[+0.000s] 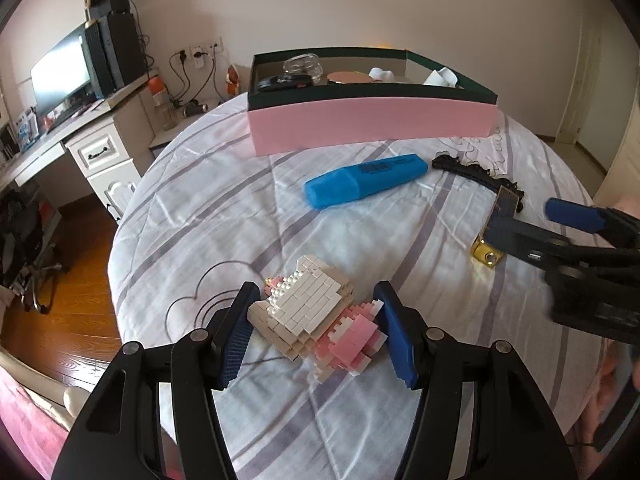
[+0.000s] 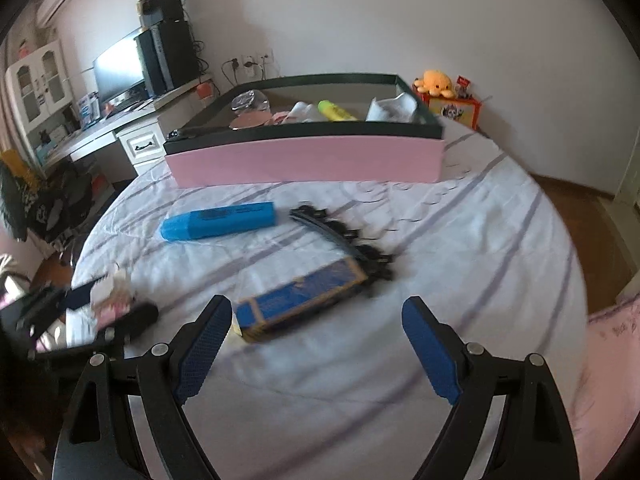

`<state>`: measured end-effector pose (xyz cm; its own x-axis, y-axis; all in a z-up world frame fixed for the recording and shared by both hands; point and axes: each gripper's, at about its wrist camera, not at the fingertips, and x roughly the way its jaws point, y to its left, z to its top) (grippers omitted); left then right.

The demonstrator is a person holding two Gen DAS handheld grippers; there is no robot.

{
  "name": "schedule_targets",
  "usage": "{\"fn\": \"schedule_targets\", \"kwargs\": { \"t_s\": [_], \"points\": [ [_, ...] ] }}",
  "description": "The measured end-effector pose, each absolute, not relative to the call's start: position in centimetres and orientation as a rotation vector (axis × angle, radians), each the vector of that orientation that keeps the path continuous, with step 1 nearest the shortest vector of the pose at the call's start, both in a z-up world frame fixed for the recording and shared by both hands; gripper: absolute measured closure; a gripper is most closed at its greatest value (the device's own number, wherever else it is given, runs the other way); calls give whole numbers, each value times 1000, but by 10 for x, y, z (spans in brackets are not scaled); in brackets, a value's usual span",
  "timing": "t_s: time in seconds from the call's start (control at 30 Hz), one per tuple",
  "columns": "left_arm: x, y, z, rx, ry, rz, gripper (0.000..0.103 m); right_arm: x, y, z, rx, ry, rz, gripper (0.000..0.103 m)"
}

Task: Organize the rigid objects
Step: 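Grasp the white-and-pink block toy with the left tool while the right tool grasps the blue box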

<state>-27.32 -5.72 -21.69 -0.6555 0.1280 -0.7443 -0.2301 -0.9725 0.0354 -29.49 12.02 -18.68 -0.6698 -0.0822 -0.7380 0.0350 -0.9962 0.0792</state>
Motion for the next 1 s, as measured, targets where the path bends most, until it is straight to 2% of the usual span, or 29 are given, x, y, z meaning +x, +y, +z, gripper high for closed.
{"fn": "schedule_targets", "kwargs": {
  "t_s": [0.17,0.33,0.5,0.67,0.77,0.83,0.87,0.93,1.0],
  "points": [
    [-276,-59,-220,-1179,168,2665,41,-306,108,-202,1327,28,-2849,15],
    [-278,-63,-223,-1183,140,2696,19,-292,135,-202,1334,73,-2895,15],
    [-279,-65,-225,-1182,96,2716,18,-280,181,-202,1339,18,-2914,15],
    [-281,-60,-227,-1172,102,2757,18,-285,183,-196,1264,27,-2853,15],
    [-282,-59,-227,-1163,104,2765,25,-298,175,-197,1253,43,-2802,15],
    [-283,-57,-226,-1151,111,2769,39,-307,168,-202,1281,88,-2779,23],
    [-283,-56,-225,-1147,116,2767,43,-308,166,-203,1286,99,-2775,33],
    [-283,-54,-224,-1144,135,2770,43,-308,163,-202,1265,122,-2769,53],
    [-282,-52,-224,-1140,144,2776,43,-309,163,-203,1254,133,-2740,65]
  ]
}}
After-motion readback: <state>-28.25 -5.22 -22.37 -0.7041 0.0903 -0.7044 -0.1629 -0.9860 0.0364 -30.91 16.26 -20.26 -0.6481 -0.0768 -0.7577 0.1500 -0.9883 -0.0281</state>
